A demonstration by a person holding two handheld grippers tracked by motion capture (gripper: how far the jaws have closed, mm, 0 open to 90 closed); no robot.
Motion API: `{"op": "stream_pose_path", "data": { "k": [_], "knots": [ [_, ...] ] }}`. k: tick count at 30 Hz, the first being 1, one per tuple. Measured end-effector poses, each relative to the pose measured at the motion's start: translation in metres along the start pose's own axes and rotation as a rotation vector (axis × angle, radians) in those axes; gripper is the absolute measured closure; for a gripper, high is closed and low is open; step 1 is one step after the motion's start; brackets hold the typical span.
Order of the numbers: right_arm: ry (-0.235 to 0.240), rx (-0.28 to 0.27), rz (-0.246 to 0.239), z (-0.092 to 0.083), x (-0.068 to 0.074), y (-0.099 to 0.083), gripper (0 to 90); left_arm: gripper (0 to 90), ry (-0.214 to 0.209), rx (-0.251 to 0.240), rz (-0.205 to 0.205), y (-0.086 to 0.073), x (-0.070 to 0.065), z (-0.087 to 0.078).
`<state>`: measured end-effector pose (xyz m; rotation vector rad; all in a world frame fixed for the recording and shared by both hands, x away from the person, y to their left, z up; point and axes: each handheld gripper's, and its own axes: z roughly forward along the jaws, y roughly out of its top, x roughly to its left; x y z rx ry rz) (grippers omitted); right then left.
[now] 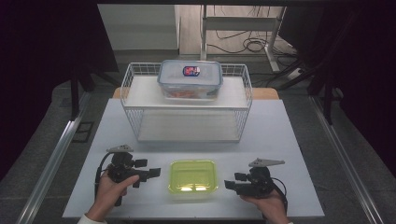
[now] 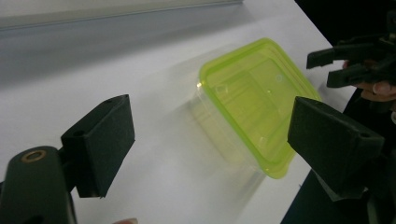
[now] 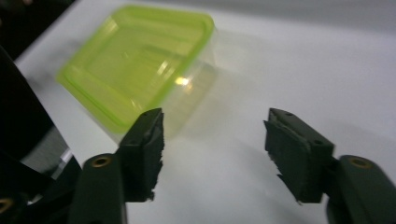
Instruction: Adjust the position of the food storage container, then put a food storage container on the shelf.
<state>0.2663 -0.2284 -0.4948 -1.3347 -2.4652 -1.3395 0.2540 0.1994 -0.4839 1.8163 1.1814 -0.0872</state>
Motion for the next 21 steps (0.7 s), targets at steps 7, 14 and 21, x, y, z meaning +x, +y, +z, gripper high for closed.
{"op": "stream_pose_path", "data": {
  "k": [7,14,21],
  "knots": [
    [0.029,-0.021,0.020,0.006,0.001,0.005,30.6,12.2,-0.003,0.017,-0.014,-0.004,-0.007,0.010],
    [0.035,-0.023,0.020,0.009,0.001,0.007,30.7,11.3,-0.029,0.034,-0.042,-0.006,-0.007,0.019],
    [0.047,-0.019,0.042,0.016,0.000,0.010,31.6,11.3,-0.048,0.046,-0.068,-0.008,-0.007,0.026]
  ]
}}
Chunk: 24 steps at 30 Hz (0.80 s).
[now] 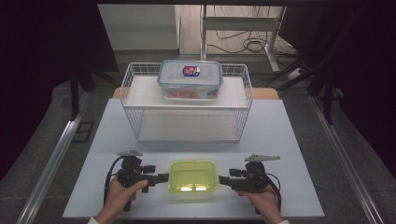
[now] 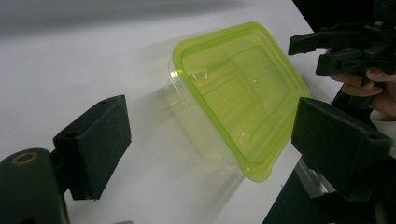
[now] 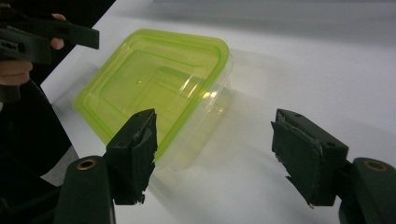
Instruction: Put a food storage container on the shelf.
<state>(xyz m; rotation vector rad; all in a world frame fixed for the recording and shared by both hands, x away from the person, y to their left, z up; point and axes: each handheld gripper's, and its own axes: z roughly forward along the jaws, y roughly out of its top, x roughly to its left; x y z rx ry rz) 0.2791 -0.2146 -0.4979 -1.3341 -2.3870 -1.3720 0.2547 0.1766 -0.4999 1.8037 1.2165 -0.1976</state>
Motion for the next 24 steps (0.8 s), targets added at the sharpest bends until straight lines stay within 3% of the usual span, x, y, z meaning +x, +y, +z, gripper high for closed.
{"op": "stream_pose_path", "data": {
  "k": [7,20,24],
  "knots": [
    [0.017,0.007,0.014,0.008,0.000,0.004,34.0,13.7,-0.007,0.021,-0.014,0.000,-0.001,0.011],
    [0.045,0.018,0.071,0.020,-0.004,0.010,43.5,29.7,-0.061,0.053,-0.101,0.003,0.003,0.030],
    [0.065,0.033,0.091,0.026,-0.006,0.010,46.7,33.8,-0.110,0.048,-0.148,0.001,0.007,0.031]
  ]
}}
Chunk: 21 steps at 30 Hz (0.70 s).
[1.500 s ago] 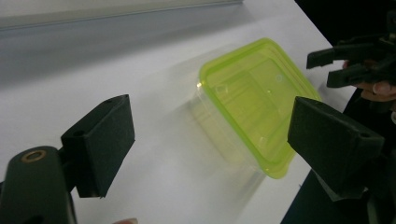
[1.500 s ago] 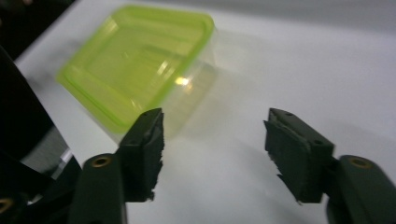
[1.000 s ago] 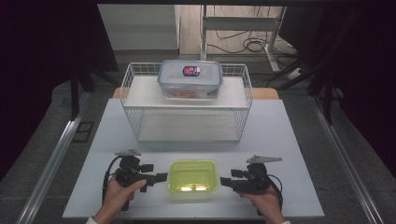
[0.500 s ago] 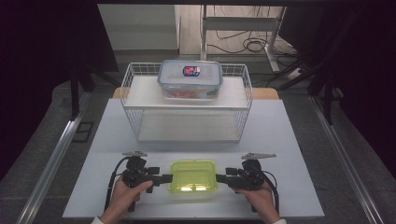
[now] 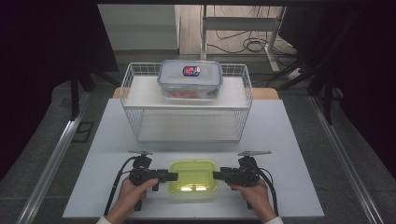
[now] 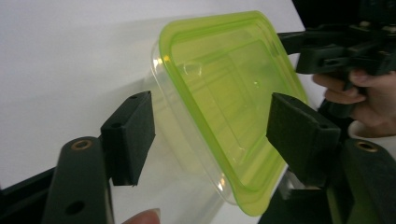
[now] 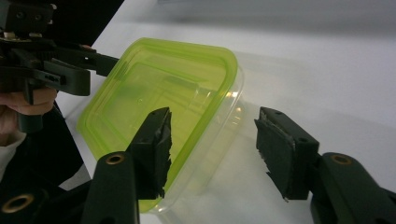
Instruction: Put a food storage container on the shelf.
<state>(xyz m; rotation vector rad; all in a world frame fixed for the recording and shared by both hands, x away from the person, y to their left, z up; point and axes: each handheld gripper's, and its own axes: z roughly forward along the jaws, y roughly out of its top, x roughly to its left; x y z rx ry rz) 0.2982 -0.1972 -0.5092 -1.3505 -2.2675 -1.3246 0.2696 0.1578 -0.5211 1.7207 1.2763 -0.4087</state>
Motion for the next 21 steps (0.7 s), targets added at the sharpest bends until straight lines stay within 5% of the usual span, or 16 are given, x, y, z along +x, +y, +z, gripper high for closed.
{"op": "stream_pose_path", "data": {
  "k": [10,13,21],
  "knots": [
    [0.074,0.025,0.060,0.0091,-0.0025,0.0005,60.0,51.3,-0.015,0.031,-0.006,-0.0021,0.0041,0.0056],
    [0.052,0.034,0.065,0.0099,-0.0026,-0.0010,65.9,57.4,0.000,0.025,-0.005,-0.0028,0.0039,0.0056],
    [0.081,-0.002,0.124,0.0025,-0.0021,-0.0035,74.3,69.3,0.023,-0.007,0.026,-0.0068,-0.0017,0.0008]
  ]
}}
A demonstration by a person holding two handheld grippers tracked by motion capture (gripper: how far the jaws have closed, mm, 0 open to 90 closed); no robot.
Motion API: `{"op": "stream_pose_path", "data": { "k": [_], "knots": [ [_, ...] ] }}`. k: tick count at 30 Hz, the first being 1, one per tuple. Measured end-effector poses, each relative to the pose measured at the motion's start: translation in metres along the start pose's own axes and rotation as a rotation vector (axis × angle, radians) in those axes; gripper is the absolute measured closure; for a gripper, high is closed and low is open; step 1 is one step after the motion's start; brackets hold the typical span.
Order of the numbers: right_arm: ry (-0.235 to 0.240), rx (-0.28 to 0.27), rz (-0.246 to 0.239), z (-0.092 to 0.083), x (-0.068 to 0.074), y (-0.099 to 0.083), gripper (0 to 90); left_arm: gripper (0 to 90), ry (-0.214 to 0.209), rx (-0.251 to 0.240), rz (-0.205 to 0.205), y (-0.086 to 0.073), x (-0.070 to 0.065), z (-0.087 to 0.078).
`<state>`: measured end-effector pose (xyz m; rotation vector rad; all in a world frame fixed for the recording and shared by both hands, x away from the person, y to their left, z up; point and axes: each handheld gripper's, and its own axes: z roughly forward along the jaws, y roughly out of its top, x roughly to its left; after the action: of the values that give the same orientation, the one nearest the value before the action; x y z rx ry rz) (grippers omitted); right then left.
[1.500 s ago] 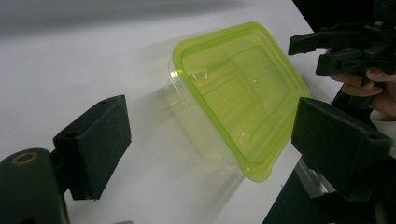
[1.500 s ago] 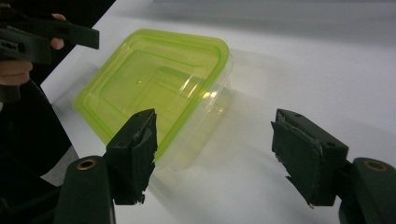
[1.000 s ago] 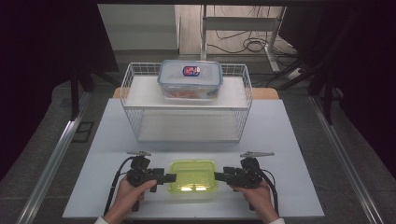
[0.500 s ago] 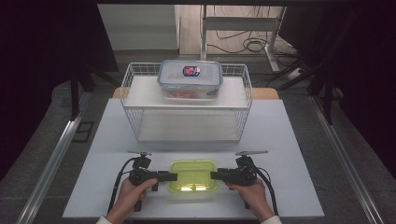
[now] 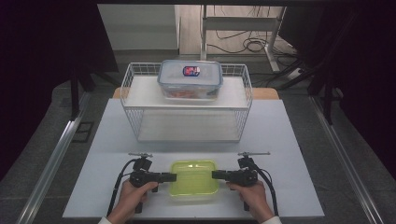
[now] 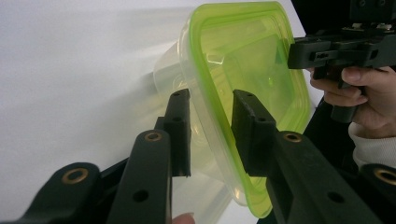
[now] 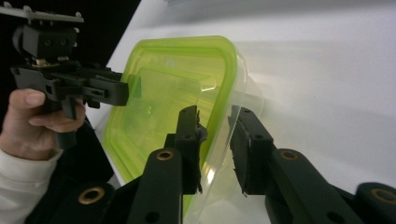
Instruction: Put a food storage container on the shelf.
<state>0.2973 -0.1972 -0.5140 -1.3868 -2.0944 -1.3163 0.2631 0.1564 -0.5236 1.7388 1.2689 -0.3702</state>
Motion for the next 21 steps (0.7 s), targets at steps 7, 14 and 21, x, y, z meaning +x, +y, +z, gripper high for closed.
{"op": "stream_pose_path", "data": {
  "k": [7,14,21],
  "knots": [
    [0.043,-0.013,0.005,-0.006,0.006,-0.003,79.5,75.4,0.001,-0.038,0.038,-0.002,-0.003,-0.010],
    [0.046,-0.014,-0.042,-0.008,0.014,-0.006,80.6,77.6,-0.001,-0.050,0.084,-0.004,-0.006,-0.017],
    [0.033,-0.029,-0.105,-0.014,0.022,-0.004,80.5,77.5,0.008,-0.053,0.134,-0.004,-0.014,-0.022]
  ]
}}
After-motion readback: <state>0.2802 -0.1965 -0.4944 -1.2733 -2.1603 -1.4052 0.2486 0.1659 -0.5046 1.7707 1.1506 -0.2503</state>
